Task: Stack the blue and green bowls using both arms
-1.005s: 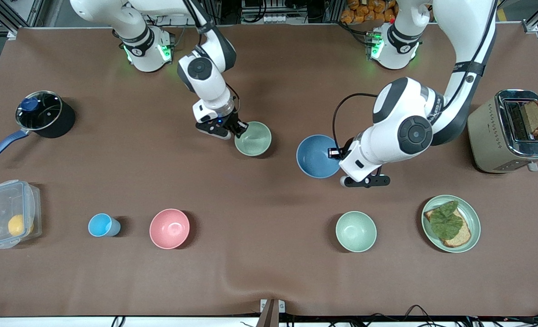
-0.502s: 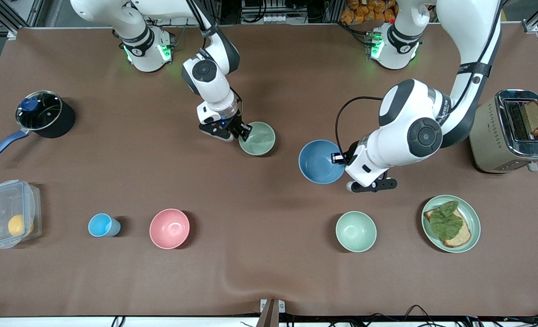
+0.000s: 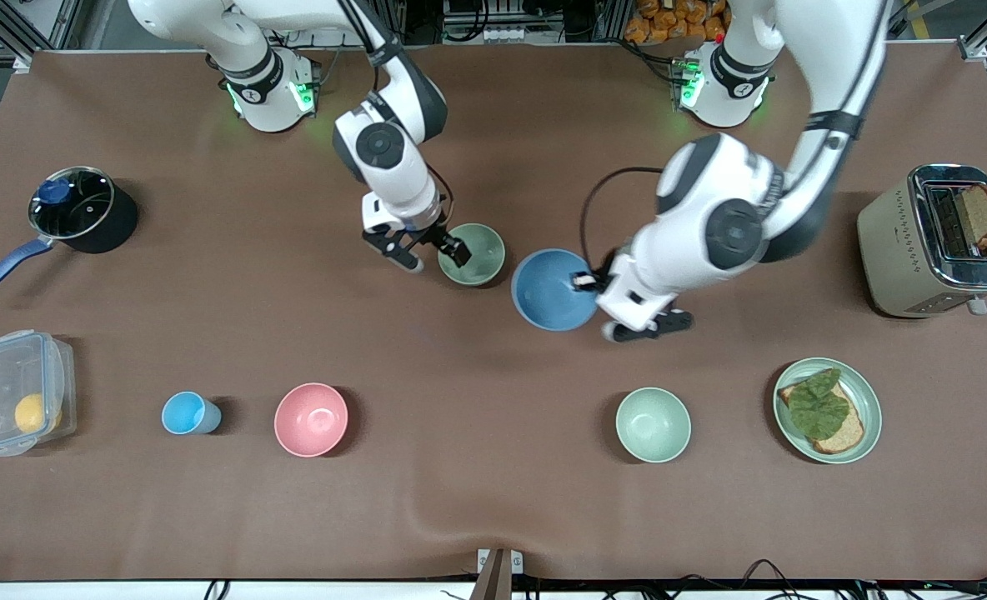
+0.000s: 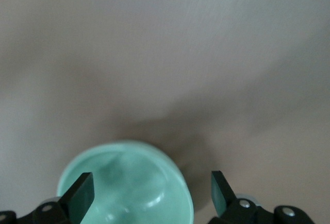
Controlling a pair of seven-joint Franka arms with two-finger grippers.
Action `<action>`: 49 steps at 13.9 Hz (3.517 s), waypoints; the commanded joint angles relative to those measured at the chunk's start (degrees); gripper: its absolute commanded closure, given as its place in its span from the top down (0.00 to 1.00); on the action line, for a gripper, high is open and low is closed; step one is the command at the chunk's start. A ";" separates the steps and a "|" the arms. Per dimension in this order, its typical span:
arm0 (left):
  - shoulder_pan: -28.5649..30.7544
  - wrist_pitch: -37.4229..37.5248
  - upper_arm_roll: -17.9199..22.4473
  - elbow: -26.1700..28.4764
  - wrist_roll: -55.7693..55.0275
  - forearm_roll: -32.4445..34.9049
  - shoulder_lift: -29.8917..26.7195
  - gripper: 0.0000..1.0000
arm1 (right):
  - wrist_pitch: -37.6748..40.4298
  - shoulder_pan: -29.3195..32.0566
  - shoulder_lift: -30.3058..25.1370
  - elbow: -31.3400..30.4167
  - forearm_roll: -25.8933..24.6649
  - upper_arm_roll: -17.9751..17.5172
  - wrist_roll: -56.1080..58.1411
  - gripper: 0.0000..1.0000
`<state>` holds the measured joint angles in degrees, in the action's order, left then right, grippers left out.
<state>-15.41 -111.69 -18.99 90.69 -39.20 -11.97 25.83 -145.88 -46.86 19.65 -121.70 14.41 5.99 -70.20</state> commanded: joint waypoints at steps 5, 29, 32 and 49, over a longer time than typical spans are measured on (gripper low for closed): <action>-8.41 -1.69 0.45 -0.78 -4.57 0.81 6.43 0.00 | 1.21 7.92 2.14 0.05 21.40 -0.63 -0.11 1.00; -17.28 -7.58 0.89 -0.77 -9.67 3.97 14.61 1.00 | 2.62 6.78 6.89 -0.30 48.34 -0.72 14.21 1.00; -16.76 -6.71 1.41 -0.78 -10.37 5.20 10.76 1.00 | 2.71 7.21 6.89 -0.30 48.34 -0.63 15.71 1.00; 8.38 12.79 2.55 -5.00 11.24 18.39 -15.97 1.00 | 34.31 9.41 1.45 8.74 21.99 24.75 24.76 1.00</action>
<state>-8.34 -100.85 -16.86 81.93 -30.97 7.39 14.87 -117.95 -37.67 22.00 -116.07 39.93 28.00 -45.85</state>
